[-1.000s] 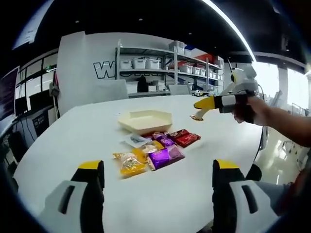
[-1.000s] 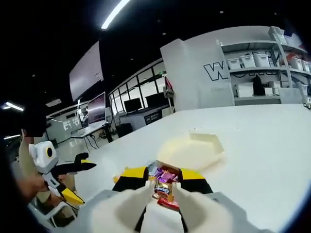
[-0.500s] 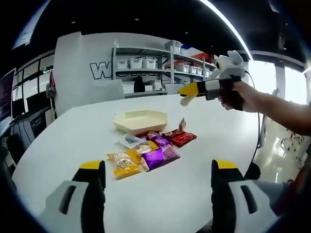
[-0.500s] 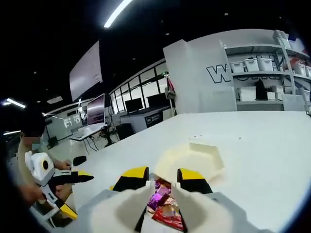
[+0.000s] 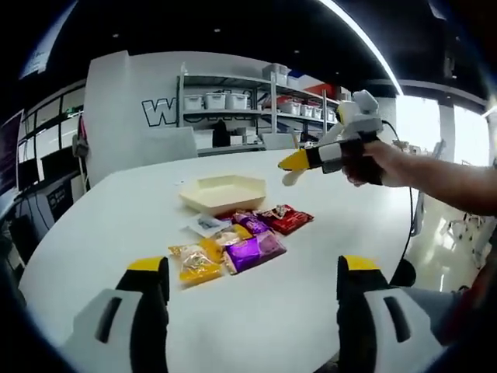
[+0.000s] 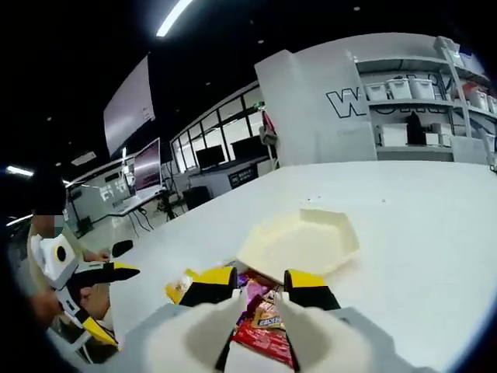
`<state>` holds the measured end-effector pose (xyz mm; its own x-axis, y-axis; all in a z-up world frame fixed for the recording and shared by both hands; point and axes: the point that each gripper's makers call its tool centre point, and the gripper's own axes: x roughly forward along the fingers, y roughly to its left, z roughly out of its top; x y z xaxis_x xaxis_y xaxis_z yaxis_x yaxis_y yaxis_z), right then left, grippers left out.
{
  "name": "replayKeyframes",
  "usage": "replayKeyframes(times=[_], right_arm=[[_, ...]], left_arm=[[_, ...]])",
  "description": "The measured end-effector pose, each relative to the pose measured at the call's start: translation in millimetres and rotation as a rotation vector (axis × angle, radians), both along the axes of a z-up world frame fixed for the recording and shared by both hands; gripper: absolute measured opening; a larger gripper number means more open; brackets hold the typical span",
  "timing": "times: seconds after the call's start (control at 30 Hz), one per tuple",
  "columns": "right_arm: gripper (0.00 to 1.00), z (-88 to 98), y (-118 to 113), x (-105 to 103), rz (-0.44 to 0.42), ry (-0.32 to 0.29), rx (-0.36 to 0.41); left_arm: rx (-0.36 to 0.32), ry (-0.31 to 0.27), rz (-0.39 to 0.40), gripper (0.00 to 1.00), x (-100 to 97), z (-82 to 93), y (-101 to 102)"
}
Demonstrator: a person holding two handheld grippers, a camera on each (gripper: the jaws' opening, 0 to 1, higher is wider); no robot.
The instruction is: Place the target food into the container with the food tongs after gripping and lifting it, then release it inside without dropping or visibly crushing the food.
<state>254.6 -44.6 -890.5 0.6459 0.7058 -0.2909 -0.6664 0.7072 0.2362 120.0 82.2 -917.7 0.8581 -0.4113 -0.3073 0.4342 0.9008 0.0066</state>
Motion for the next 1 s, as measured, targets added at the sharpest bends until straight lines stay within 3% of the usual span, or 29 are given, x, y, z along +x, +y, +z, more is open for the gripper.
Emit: replayKeyframes(times=[0.37,0.47,0.8,0.9,1.0], right_arm=[[0.20,-33.8,9.4,1.0,0.004,0.041,-0.045],[0.21,-38.7,10.6,2.3,0.016,0.001,-0.120],[0.21,-45.8,14.8,3.9,0.024,-0.039,-0.185],[0.20,-54.2,11.6,2.0,0.010,0.028,-0.160],[0.17,-53.9,8.4,5.0,-0.013,0.046,-0.105]], left_arm=[[0.004,0.005,0.003,0.87,1.3,-3.1,0.5],[0.005,0.001,0.011,0.87,2.4,-0.8,4.3],[-0.001,-0.001,0.027,0.86,2.4,0.0,11.3],[0.003,-0.001,0.026,0.86,2.6,-0.1,11.0],[0.010,-0.004,0.023,0.86,3.1,0.1,9.7]])
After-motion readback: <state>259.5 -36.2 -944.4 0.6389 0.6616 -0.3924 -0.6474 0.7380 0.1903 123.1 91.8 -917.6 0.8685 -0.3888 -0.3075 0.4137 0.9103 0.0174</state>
